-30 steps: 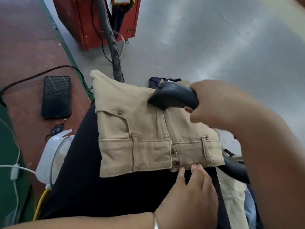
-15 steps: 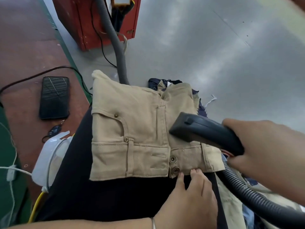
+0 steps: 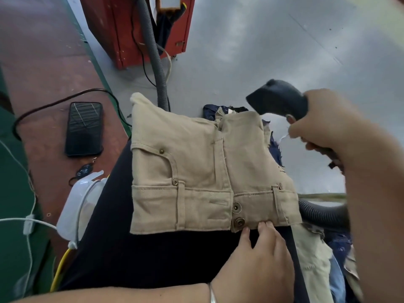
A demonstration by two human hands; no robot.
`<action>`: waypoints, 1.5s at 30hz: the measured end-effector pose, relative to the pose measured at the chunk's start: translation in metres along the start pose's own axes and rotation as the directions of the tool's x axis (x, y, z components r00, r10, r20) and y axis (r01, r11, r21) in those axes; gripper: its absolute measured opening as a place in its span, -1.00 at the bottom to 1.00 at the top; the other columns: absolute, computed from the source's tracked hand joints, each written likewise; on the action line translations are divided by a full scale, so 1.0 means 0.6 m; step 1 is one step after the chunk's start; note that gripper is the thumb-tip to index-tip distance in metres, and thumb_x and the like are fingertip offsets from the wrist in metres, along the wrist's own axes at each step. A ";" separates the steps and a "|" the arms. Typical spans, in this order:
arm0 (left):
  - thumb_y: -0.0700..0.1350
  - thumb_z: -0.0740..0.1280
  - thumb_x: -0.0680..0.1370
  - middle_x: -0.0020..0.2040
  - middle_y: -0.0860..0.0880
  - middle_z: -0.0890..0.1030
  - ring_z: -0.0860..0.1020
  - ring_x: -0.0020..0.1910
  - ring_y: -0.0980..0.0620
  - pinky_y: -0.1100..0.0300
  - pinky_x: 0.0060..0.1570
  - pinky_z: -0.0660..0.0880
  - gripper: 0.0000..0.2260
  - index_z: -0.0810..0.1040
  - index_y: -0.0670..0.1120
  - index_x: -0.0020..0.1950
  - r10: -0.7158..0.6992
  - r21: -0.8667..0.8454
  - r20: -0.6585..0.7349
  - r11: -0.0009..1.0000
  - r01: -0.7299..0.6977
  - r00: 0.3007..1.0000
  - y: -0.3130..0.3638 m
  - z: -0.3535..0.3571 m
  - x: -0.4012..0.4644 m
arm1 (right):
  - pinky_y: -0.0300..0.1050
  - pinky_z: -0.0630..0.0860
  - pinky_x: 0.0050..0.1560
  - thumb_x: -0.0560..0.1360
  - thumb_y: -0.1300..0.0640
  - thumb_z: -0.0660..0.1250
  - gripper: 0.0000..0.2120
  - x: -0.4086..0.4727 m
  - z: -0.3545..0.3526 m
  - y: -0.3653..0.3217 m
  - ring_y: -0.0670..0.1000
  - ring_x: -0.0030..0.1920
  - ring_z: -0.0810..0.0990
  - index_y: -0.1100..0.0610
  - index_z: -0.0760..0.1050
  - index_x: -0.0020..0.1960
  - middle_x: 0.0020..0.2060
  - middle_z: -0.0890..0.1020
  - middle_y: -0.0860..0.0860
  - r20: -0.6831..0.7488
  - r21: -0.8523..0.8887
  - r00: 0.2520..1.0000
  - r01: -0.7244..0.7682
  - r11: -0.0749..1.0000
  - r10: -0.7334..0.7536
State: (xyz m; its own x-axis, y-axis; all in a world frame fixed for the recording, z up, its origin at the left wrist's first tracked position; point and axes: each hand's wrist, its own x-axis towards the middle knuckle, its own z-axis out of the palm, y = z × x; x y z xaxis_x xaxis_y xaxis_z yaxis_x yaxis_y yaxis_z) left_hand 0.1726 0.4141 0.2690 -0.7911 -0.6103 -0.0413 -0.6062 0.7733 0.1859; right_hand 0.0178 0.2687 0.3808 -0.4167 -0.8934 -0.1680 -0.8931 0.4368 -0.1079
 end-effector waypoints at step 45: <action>-0.28 0.04 0.35 -0.29 -0.02 0.52 0.45 -0.40 0.02 0.25 -0.58 0.23 -0.71 0.54 -0.07 -0.27 -0.034 -0.012 -0.309 0.999 0.032 0.951 -0.049 -0.085 0.085 | 0.01 0.55 -0.60 0.19 -0.24 0.48 -0.47 -0.136 -0.006 0.255 0.04 -0.56 0.62 -0.29 0.45 0.14 -0.27 0.65 -0.18 -0.132 0.244 0.988 0.107 0.964 -0.076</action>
State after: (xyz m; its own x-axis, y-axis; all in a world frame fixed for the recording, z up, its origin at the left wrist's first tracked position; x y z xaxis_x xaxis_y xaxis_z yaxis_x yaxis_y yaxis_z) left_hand 0.1541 0.3511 0.3116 -0.7060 -0.6597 0.2575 -0.6304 0.7511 0.1961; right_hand -0.0857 0.4081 0.3813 -0.3660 -0.9302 -0.0286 -0.8638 0.3510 -0.3615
